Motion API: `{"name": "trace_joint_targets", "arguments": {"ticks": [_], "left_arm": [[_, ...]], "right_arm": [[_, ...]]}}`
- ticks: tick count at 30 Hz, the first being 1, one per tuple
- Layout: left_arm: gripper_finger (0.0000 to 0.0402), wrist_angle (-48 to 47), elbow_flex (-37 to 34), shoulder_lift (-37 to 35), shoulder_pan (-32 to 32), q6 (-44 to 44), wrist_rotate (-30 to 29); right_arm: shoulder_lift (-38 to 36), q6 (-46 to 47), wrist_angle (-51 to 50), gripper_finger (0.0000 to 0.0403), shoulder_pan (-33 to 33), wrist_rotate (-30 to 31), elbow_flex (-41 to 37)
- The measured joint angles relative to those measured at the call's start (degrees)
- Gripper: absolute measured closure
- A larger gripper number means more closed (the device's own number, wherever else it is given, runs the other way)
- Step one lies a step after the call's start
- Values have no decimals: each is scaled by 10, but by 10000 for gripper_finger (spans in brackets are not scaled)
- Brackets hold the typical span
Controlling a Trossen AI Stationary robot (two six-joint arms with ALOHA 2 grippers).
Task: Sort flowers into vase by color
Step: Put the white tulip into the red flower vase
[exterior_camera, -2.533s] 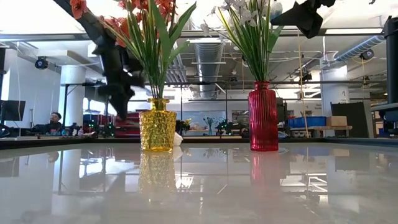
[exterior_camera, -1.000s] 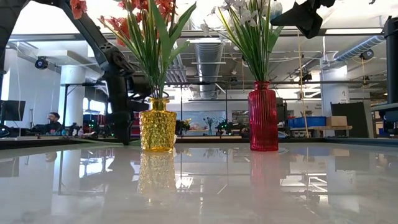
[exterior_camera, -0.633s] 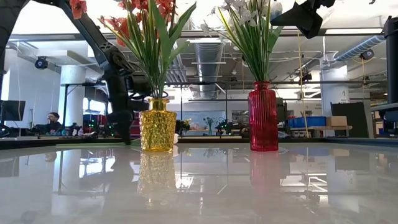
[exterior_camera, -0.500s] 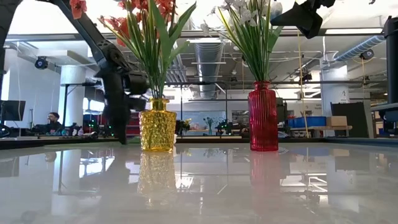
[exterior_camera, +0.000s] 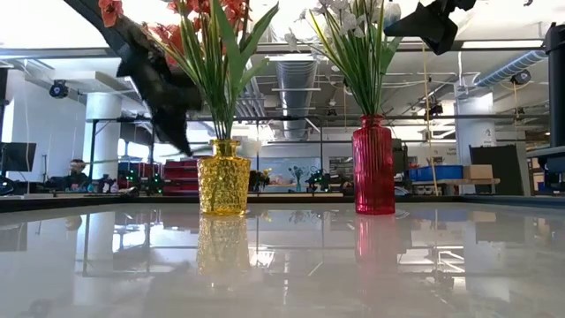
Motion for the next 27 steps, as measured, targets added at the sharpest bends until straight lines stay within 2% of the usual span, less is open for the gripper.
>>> {"name": "trace_joint_targets", "arguments": {"ticks": [6, 11, 18, 21, 23, 25, 27], "left_arm": [[401, 62, 13, -80, 18, -43, -6], [401, 73, 57, -144, 29, -59, -53], [401, 96, 127, -208, 24, -77, -56], [401, 108, 153, -229, 12, -82, -35], [401, 114, 163, -244, -3, -92, 9], [401, 142, 164, -257, -30, -124, 66], [401, 177, 156, -272, -69, -178, 80]], "right_arm": [[0, -1, 0, 145, 0, 0, 0], [-1, 7, 0, 145, 0, 0, 0], [-5, 9, 3, 145, 0, 0, 0], [-6, 23, 5, 145, 0, 0, 0], [-6, 32, 4, 145, 0, -9, 0], [-6, 33, 4, 145, 0, -38, 0], [-6, 33, 4, 145, 0, -73, 0]]}}
